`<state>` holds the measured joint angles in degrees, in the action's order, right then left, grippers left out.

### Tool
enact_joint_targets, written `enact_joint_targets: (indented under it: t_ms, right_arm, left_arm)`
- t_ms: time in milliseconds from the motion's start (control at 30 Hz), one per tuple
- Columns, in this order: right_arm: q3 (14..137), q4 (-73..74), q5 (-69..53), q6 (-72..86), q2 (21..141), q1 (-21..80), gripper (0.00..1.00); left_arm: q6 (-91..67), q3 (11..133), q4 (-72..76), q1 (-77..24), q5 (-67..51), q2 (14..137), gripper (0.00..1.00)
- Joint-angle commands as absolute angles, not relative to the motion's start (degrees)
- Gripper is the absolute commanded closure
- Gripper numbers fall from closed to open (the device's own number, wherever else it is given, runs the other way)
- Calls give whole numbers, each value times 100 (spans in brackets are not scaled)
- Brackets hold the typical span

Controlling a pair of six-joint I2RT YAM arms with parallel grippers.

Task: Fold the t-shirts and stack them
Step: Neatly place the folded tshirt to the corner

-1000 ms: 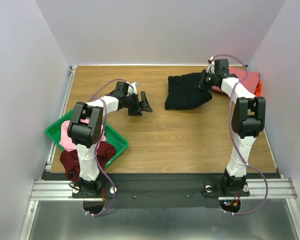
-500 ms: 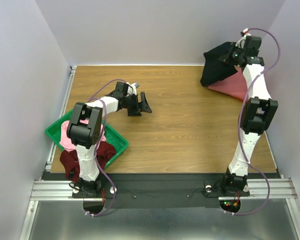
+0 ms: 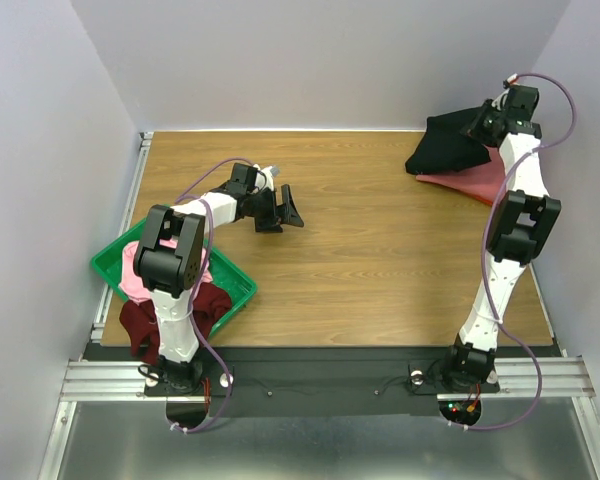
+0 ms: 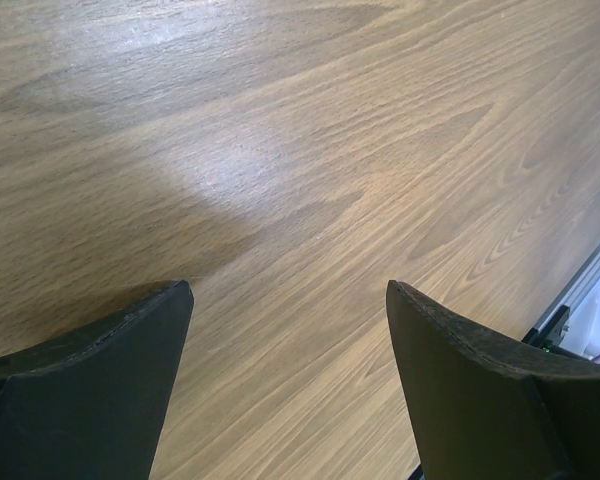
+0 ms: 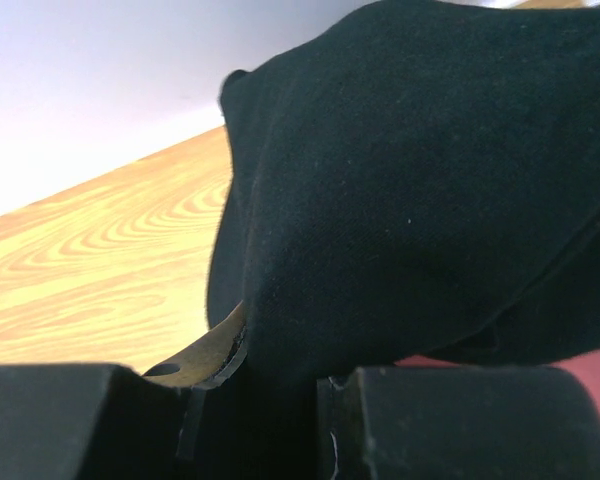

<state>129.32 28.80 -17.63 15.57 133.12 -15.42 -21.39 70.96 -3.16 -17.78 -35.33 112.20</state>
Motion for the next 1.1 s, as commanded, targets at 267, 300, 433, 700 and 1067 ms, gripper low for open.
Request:
enact_joint_targets:
  t_ms: [267, 300, 433, 700, 1067]
  right_arm:
    - [12815, 2637, -90, 792, 13087, -1626, 100]
    - [12797, 2619, 217, 739, 13070, -1626, 100]
    - [13042, 2637, 1045, 248, 13184, -1626, 59]
    - [12174, 2610, 984, 369, 12403, -1626, 11]
    - [10171, 2198, 2748, 203, 10584, -1530, 0]
  left_arm:
    - [-1942, 7172, -738, -1767, -3331, 11074, 9]
    - [-1960, 7146, -738, -1767, -3296, 11031, 9]
    - [-1951, 7110, -747, -1767, -3261, 10986, 9]
    - [-1934, 7146, -747, -1767, -3173, 10925, 9]
    - [-2074, 7145, -694, -1767, -1944, 10169, 8]
